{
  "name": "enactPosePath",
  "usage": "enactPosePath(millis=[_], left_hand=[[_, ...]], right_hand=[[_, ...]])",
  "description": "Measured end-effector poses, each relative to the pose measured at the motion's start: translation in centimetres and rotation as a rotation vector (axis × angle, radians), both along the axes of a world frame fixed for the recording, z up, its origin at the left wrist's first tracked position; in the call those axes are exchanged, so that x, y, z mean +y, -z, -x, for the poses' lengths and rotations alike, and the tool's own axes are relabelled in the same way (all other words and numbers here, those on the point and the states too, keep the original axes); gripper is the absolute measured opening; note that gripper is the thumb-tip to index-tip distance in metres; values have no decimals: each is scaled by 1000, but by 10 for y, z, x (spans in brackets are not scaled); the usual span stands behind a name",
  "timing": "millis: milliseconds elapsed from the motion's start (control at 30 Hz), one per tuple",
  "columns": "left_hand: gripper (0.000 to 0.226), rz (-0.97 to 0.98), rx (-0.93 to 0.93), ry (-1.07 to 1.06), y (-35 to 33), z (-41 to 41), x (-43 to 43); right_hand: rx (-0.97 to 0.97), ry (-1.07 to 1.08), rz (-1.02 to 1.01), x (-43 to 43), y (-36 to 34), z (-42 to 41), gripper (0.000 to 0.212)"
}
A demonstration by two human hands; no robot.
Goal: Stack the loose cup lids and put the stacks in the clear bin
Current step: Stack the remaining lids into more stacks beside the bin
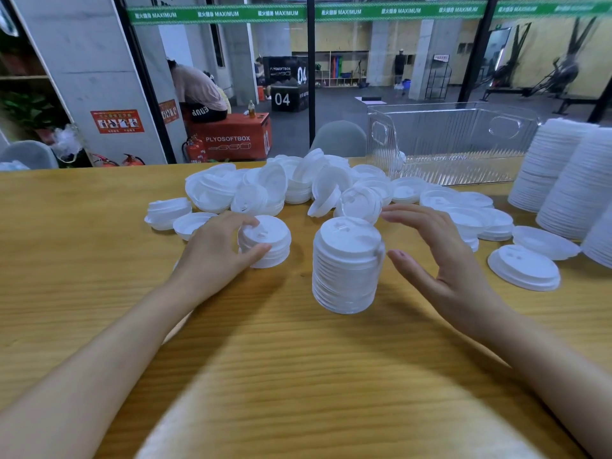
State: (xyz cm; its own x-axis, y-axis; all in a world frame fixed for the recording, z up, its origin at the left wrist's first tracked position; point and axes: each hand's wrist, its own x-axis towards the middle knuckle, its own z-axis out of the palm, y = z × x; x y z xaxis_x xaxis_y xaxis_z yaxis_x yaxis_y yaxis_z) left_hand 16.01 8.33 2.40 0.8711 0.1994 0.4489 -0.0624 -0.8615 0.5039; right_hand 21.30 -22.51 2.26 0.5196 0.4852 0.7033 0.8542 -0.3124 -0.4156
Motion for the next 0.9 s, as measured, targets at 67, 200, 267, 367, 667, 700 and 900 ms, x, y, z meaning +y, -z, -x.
enactPosePath(millis=[67,200,267,367,667,700,900], left_hand=[[35,46,-76,-2,-4,1,-2],[34,75,-130,4,-9,1,-7],[34,77,-103,8,-8,1,-9],[36,73,-23,11,-4,1,-10],[49,284,-193,133,-26,13,-39],[47,320,-180,186,-31,15,-50],[38,292,-64,344,-33,18,-87]], right_hand=[[8,15,-3,0,0,-1,38],[40,32,-14,-1,1,-3,40],[48,36,-7,-1,1,-4,41],[63,37,9,-2,2,-4,42],[3,24,43,-2,3,-2,41],[-7,19,40,-1,3,-2,43],[-39,6,-4,-1,1,0,45]])
